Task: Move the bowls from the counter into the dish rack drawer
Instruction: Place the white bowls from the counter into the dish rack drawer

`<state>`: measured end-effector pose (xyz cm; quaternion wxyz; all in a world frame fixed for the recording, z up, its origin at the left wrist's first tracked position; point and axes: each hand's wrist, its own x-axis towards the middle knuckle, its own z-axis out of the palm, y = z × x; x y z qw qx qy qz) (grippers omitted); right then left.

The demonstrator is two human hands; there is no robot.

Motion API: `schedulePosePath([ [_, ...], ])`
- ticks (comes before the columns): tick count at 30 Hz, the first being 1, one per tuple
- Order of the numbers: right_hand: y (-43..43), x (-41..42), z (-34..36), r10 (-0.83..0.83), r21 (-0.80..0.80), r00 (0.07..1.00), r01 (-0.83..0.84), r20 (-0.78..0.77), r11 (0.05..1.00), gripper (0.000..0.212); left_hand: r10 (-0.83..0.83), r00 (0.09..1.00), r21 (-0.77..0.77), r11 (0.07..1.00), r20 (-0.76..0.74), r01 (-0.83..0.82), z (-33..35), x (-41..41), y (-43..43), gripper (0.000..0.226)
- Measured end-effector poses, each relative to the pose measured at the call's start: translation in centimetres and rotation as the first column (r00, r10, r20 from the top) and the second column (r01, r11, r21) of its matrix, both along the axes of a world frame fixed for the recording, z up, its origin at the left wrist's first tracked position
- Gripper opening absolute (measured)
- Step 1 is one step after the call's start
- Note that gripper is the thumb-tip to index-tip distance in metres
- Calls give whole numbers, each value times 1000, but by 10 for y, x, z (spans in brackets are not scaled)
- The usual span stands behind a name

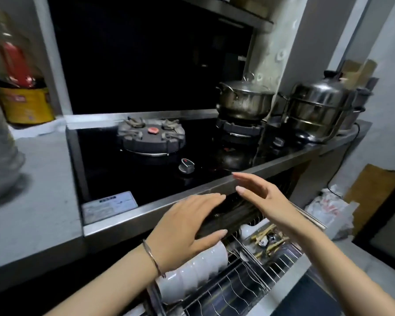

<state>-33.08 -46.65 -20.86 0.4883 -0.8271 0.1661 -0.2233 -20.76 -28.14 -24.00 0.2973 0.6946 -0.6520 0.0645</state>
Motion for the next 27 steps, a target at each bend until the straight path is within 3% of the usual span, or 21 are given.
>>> schedulePosePath([
  [5, 62, 55, 56, 216, -88, 974, -210, 68, 974, 44, 179, 978, -187, 970, 108, -157, 75, 36, 78, 59],
  [16, 183, 178, 106, 467, -261, 879, -430, 99, 864, 58, 577, 805, -321, 795, 138, -515, 137, 115, 232, 62],
  [20, 219, 214, 107, 520, -239, 845, -484, 120, 842, 51, 679, 733, -335, 702, 48, -628, 136, 142, 266, 67],
  [27, 255, 258, 104, 539, -162, 834, -520, 116, 839, 61, 703, 653, -125, 648, -281, -751, 119, 186, 284, 97],
])
